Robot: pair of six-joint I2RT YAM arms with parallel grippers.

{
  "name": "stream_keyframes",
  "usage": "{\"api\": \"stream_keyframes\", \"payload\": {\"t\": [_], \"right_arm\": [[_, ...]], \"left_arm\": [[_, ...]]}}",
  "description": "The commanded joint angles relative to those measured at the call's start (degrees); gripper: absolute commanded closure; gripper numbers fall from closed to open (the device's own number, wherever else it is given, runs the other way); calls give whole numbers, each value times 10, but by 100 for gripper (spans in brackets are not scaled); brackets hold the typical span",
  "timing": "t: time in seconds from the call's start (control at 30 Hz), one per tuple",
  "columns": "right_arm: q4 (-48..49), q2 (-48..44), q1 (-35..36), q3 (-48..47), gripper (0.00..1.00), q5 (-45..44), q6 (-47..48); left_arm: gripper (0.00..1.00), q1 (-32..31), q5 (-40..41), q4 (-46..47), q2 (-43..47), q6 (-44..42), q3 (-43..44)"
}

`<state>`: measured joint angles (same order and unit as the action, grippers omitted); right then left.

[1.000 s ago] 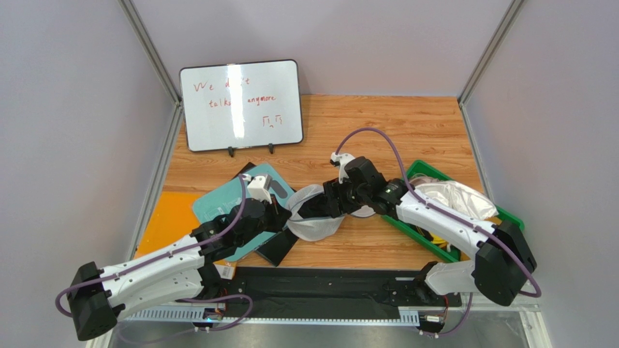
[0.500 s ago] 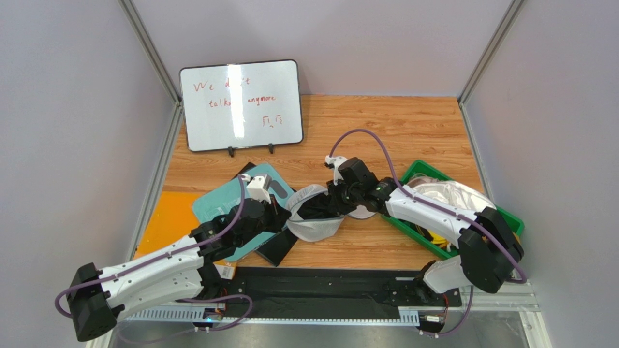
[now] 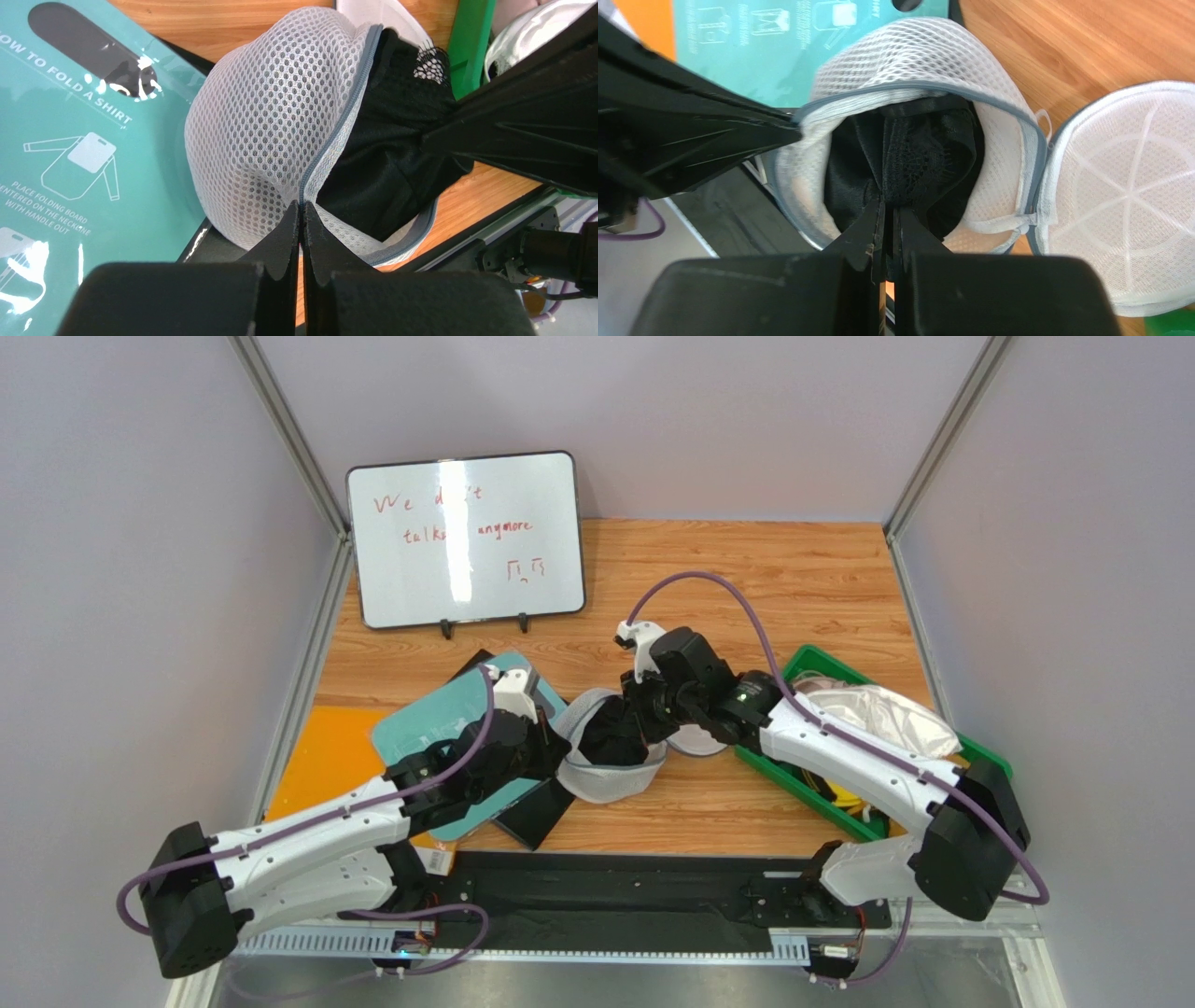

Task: Unzip the laundry bag and remove the bra
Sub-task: Pick up the bra from the laundry bag.

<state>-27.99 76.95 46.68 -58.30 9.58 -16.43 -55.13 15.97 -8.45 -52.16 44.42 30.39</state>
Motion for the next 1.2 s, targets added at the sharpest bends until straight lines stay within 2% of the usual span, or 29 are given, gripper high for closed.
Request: {"api": "stream_keyframes", "payload": {"t": [0.0, 0.4, 0.8, 1.17], "right_arm": [[-16, -42, 9, -32, 100, 4, 6], [-65, -159, 10, -37, 100, -13, -2], [-105, -221, 7, -86, 100, -25, 9], [-177, -249, -29, -153, 100, -114, 55]], "left_arm": [[100, 1, -3, 33, -5, -16, 31], [100, 1, 5, 24, -20, -17, 33], [100, 2, 14, 8, -1, -10, 17], [100, 2, 14, 3, 6, -4, 6]]}}
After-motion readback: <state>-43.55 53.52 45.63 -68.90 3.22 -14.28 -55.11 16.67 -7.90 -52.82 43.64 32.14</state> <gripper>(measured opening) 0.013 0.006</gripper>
